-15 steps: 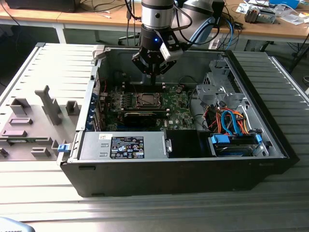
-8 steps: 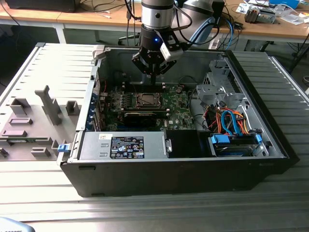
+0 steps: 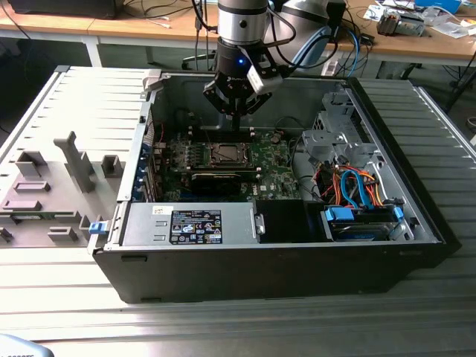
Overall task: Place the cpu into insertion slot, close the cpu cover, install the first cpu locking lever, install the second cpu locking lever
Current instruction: 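Install the first cpu locking lever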
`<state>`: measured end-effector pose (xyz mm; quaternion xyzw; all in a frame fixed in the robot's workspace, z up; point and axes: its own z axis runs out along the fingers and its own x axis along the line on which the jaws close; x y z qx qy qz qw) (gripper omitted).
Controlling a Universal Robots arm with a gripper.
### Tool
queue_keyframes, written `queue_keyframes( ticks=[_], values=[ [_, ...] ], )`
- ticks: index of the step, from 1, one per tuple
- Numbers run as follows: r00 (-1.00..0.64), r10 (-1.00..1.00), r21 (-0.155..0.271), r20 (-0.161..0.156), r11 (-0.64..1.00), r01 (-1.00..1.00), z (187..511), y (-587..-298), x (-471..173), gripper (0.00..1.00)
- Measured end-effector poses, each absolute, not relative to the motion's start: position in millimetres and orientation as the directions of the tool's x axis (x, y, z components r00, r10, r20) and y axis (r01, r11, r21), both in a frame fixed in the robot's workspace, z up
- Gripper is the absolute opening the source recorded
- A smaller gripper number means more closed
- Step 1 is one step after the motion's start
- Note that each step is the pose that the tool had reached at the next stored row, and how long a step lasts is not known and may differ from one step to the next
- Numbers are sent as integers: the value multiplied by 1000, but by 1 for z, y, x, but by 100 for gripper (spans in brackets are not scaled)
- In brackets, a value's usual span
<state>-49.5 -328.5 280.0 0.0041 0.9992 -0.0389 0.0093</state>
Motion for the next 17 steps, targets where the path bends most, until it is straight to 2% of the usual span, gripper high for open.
queue_keyframes(
  ticks=[17],
  values=[
    [-1000, -16, -78, -19, 997, -15, 280, -328, -50, 11]
  ],
)
